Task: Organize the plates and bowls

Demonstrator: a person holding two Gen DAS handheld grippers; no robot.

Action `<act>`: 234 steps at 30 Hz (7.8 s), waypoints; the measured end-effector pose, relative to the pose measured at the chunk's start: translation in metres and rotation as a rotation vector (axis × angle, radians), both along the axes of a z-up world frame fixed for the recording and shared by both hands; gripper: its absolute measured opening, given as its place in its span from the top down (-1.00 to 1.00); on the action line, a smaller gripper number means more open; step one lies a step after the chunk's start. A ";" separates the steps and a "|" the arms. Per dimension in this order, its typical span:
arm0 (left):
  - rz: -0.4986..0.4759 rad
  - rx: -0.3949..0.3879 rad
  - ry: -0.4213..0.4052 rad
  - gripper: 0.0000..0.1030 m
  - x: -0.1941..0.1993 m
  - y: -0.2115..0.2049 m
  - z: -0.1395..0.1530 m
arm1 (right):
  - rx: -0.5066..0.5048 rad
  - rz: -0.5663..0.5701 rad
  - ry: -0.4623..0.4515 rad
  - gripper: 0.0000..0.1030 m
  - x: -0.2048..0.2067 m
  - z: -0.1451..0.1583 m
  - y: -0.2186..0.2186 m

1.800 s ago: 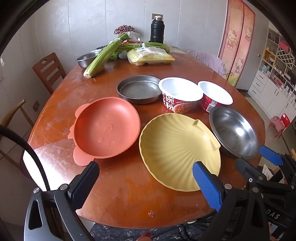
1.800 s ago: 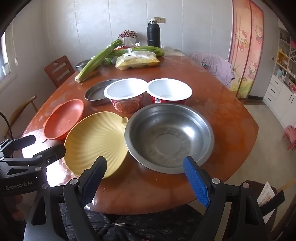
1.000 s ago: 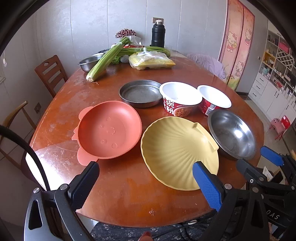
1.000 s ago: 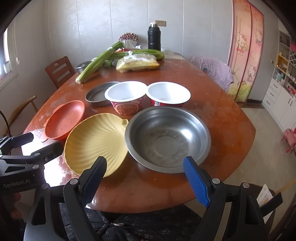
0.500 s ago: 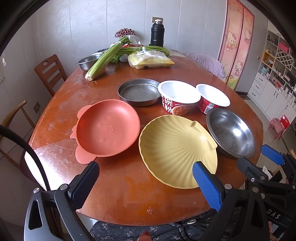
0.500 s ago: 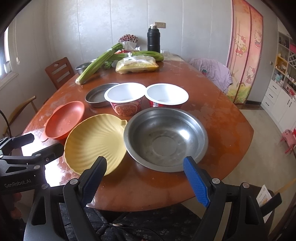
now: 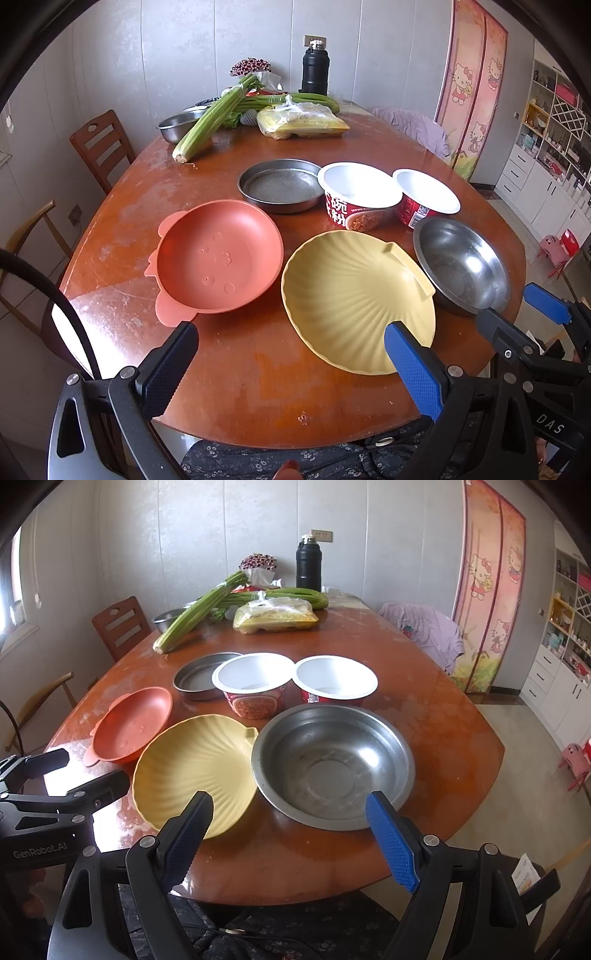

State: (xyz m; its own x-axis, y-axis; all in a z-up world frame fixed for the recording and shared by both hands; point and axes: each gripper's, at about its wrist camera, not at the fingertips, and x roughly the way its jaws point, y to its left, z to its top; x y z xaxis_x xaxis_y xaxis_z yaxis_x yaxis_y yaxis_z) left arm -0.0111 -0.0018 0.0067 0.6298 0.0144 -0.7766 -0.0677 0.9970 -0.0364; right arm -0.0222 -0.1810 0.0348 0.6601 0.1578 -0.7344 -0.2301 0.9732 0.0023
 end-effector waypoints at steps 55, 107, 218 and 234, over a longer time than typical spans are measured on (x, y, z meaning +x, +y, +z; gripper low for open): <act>0.257 -0.081 0.062 -0.97 0.024 0.121 -0.012 | -0.016 0.272 0.084 -0.67 0.092 0.008 0.105; 0.275 -0.289 0.132 0.49 0.075 0.149 -0.051 | -0.025 0.450 0.357 0.09 0.161 -0.062 0.205; 0.096 -0.144 0.040 0.09 0.084 0.073 0.007 | 0.016 0.355 0.181 0.03 0.143 0.009 0.093; 0.099 -0.218 0.143 0.09 0.053 0.041 -0.020 | 0.007 0.413 0.247 0.03 0.138 -0.017 0.067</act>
